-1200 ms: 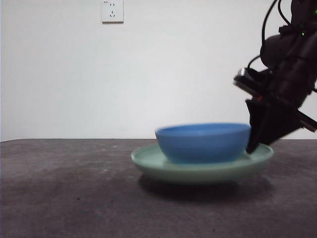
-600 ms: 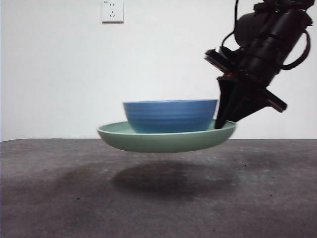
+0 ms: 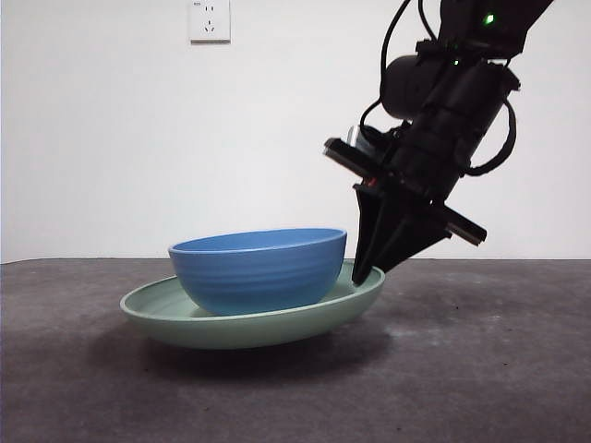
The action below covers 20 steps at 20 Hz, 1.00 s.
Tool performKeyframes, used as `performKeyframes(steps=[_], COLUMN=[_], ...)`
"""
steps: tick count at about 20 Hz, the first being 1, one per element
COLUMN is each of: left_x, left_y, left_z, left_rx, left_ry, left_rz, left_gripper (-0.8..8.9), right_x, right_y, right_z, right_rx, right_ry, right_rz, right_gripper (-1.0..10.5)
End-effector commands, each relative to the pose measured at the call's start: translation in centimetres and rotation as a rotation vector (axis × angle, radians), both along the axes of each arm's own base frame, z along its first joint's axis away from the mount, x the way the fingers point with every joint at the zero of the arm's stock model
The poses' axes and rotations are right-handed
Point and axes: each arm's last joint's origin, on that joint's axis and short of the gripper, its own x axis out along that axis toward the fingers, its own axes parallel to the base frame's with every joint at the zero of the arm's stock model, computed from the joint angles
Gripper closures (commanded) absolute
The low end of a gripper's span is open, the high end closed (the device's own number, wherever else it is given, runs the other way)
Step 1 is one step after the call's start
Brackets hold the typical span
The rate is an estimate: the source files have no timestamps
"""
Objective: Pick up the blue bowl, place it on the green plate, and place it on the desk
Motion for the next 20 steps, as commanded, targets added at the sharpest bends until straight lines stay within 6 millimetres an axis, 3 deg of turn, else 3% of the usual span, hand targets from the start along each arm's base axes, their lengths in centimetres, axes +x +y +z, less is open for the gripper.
performKeyframes(steps=[1,5,13,20], left_x=[0.0,0.0,0.0,0.0], left_y=[-0.1,-0.1,-0.1,-0.1], left_z=[0.3,0.3,0.3,0.3], left_rx=[-0.010,-0.010,-0.010,0.000], left_ry=[-0.014,-0.014,-0.014,-0.027], left_rz=[-0.005,-0.005,-0.005,-0.016], left_gripper=[2.51,2.51,2.51,2.51], right_x=[0.6,0.9,1.0,1.0], right_y=[0.7,0.9,1.0,0.7], right_z=[-0.8,-1.9,-1.9,-1.8], right_rx=[0.014,0.001,-0.018,-0.034], right_ry=[0.010,0.024,-0.006,-0.024], right_rz=[0.005,0.005,0.014,0.038], right_gripper=[9.4,9.4,9.2,6.4])
